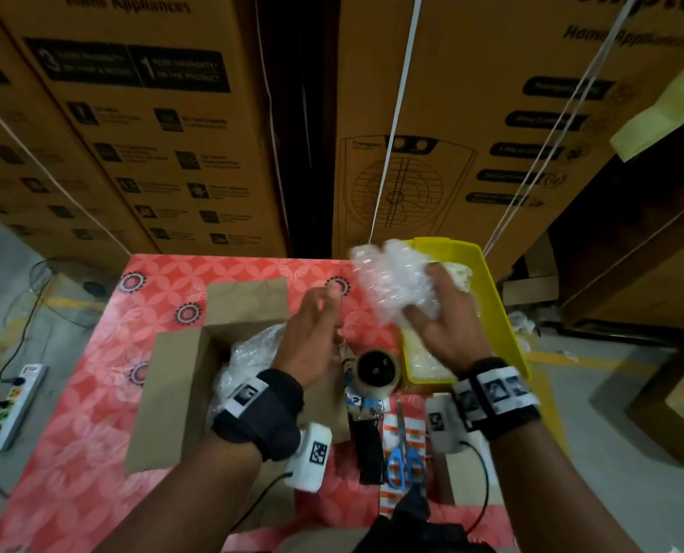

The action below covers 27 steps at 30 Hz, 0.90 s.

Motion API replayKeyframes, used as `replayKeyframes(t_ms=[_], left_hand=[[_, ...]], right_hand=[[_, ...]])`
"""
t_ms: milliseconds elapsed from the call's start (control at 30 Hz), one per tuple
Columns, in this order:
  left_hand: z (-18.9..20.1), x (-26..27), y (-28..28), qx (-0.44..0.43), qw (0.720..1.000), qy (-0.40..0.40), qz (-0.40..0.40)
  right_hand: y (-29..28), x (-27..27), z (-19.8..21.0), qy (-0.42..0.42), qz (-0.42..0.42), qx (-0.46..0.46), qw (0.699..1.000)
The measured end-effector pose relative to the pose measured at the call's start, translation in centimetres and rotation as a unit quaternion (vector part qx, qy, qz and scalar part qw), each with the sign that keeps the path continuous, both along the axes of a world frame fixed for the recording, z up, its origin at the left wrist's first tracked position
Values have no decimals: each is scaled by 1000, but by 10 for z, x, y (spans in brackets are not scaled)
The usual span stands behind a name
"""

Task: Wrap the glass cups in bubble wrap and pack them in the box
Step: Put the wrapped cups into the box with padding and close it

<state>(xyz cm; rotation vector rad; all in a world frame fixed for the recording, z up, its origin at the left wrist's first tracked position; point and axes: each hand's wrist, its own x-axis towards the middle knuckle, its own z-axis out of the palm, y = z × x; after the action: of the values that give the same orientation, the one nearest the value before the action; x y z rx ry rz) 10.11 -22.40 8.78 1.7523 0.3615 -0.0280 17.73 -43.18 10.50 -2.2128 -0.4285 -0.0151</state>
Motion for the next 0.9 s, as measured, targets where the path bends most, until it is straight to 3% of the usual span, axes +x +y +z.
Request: replayKeyframes(t_ms=[67, 100, 200, 267, 400, 433, 500, 567, 667, 800, 900], left_hand=[[14, -5, 17, -136, 988, -7, 72], [19, -8, 28, -163, 982, -18, 97], [27, -25, 71, -97, 988, -17, 119], [17, -39, 104, -44, 995, -6, 92], [2, -71, 147, -62, 996, 29, 64], [-3, -77, 152, -24, 998, 30, 51], [-21, -83, 157, 141, 990, 18, -13], [-46, -86, 162, 315, 944, 12, -96], [-69, -84, 160, 412, 886, 39, -211], [-77, -82, 155, 483, 816, 126, -292], [-76, -73, 156, 524, 786, 137, -298]], right_hand=[[37, -25, 2, -37, 100, -42, 993], [54, -35, 0, -56, 148, -75, 984], [97, -55, -14, -88, 243, -192, 947], [117, -67, -24, -100, 280, -252, 921], [145, -80, -44, -170, 353, -334, 857], [152, -82, -50, -181, 368, -355, 840], [162, -90, -61, -139, 390, -412, 811], [170, -100, -71, -50, 397, -450, 798], [178, -109, -83, 19, 382, -452, 806], [179, -112, -87, 143, 401, -225, 876], [176, -121, -85, 114, 381, -134, 908]])
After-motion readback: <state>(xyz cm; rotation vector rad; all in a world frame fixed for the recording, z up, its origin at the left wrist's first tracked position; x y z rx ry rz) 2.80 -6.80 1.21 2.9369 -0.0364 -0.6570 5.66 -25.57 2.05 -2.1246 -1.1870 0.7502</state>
